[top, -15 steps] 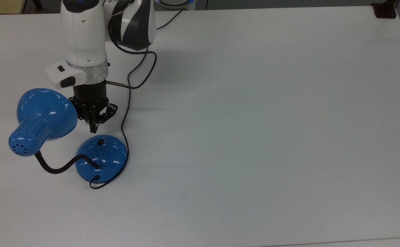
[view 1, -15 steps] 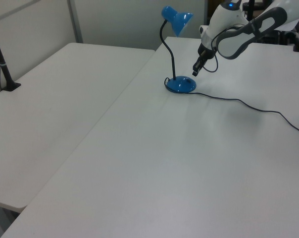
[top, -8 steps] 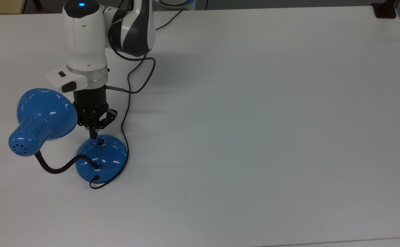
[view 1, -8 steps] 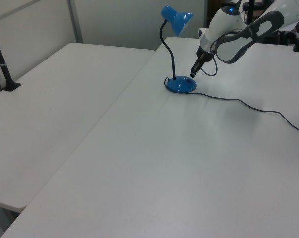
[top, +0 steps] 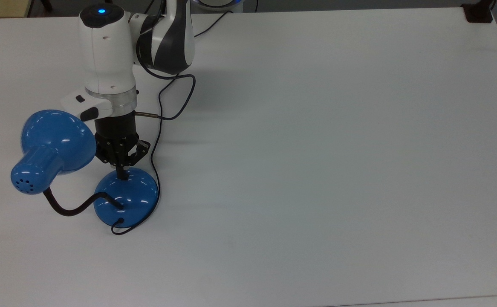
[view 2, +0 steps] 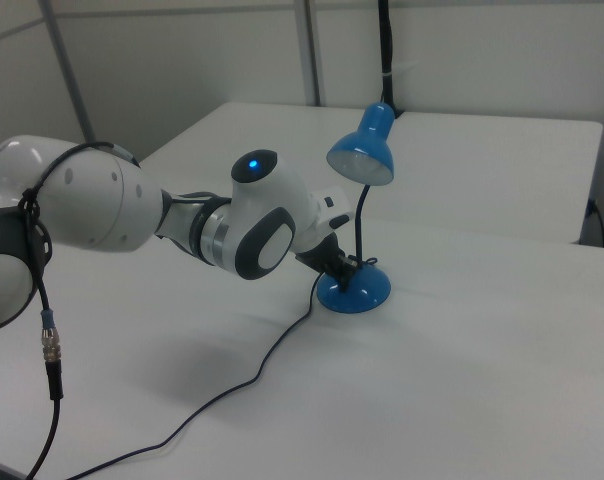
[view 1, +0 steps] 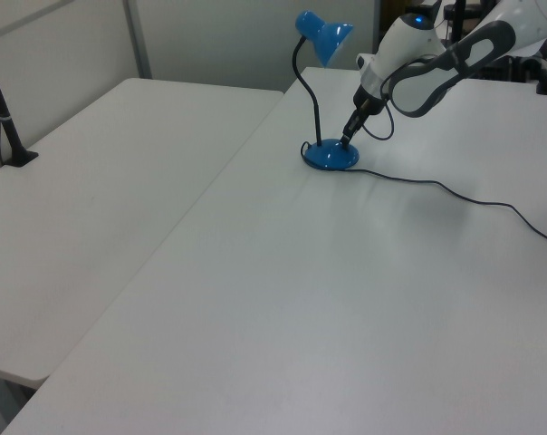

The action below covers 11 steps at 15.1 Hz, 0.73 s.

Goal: Turn on the lamp
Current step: 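Press down on the switch on the blue lamp base with the gripper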

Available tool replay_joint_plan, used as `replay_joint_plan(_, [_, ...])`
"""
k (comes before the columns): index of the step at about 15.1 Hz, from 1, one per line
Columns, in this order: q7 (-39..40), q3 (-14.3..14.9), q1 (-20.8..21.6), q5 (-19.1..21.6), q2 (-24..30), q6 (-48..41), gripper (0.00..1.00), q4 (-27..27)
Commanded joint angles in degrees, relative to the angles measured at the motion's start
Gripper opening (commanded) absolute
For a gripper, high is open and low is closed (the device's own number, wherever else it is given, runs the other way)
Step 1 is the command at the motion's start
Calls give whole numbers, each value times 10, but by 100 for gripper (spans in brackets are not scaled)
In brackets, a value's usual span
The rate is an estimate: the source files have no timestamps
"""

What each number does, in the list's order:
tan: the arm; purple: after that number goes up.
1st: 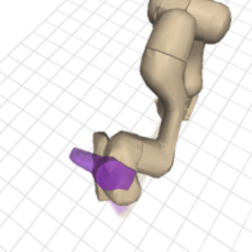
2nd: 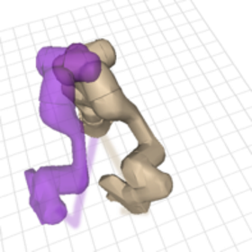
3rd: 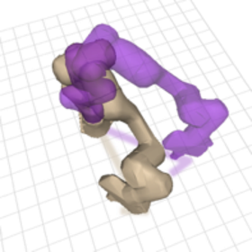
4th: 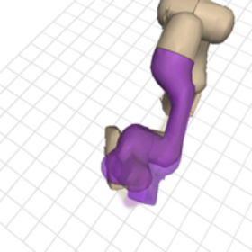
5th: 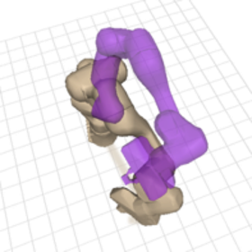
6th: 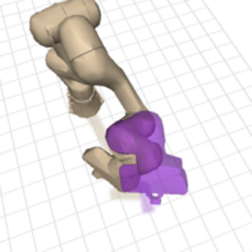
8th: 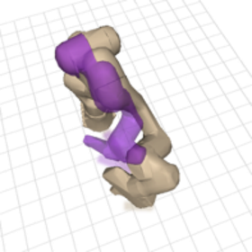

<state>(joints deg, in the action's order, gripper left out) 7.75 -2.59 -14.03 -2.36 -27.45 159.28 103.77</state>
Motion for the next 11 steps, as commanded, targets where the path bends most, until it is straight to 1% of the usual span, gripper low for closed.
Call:
replay_joint_plan(1, [17, -8, -7, 2, -14, 12, 0, -6])
replay_joint_plan(5, [17, -8, -6, 2, -36, 12, 0, -34])
replay_joint_plan(7, [28, -8, -7, 2, -38, 12, 0, -35])
replay_joint_plan(9, [55, -9, -11, 2, -38, 11, 0, -34])
replay_joint_plan(11, [66, -15, -13, 3, -33, 10, 0, -33])
